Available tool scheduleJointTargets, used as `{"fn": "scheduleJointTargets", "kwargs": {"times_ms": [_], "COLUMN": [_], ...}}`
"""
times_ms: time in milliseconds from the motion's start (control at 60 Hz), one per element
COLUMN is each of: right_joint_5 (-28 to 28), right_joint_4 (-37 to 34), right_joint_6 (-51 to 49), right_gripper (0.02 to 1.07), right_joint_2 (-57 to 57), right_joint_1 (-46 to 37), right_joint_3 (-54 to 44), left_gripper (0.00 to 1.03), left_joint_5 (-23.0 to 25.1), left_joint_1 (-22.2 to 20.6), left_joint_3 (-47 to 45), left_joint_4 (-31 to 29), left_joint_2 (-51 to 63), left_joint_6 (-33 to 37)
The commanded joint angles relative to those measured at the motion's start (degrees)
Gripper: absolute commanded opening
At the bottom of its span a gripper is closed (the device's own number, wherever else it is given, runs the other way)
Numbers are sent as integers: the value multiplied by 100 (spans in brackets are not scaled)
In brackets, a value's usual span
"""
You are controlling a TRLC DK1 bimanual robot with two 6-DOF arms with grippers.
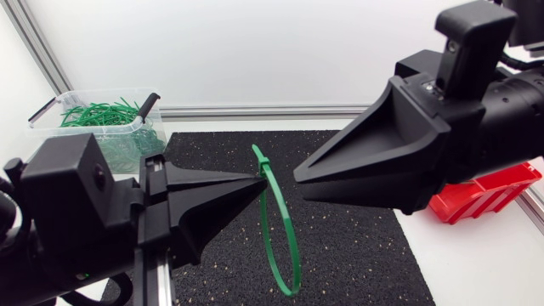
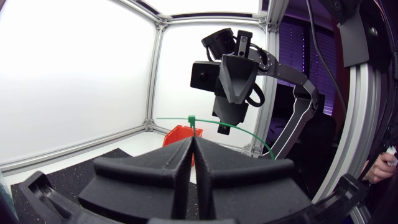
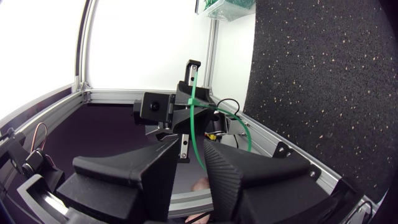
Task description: Take a green cable tie from the red box, thread the tail through the head to close it, then place it in the transparent bin on the left.
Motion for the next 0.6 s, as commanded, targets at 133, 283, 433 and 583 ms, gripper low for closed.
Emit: {"fn": "scheduleJointTargets", "kwargs": {"times_ms": [133,283,433,583], "right_joint_5": [-222,-222,-345,-837], "right_joint_4": [-77,-24,-16,28], "right_joint_6": [-970,-1778,-2499,-2763], "right_gripper": [37,37,37,37], "right_joint_2": [390,609,838,1093], "right_joint_1": [-278,-472,-560,-709], "right_joint_3": [143,152,152,293], "left_gripper": [4,4,4,4], "left_joint_5": [-279,-481,-640,-745], "left_joint_1": [-148,-324,-455,-482], "left_joint_3": [-82,-144,-188,-311], "left_joint_4": [143,125,143,266], "left_joint_2": [174,209,253,314], "left_joint_6": [955,1465,1834,2124]}}
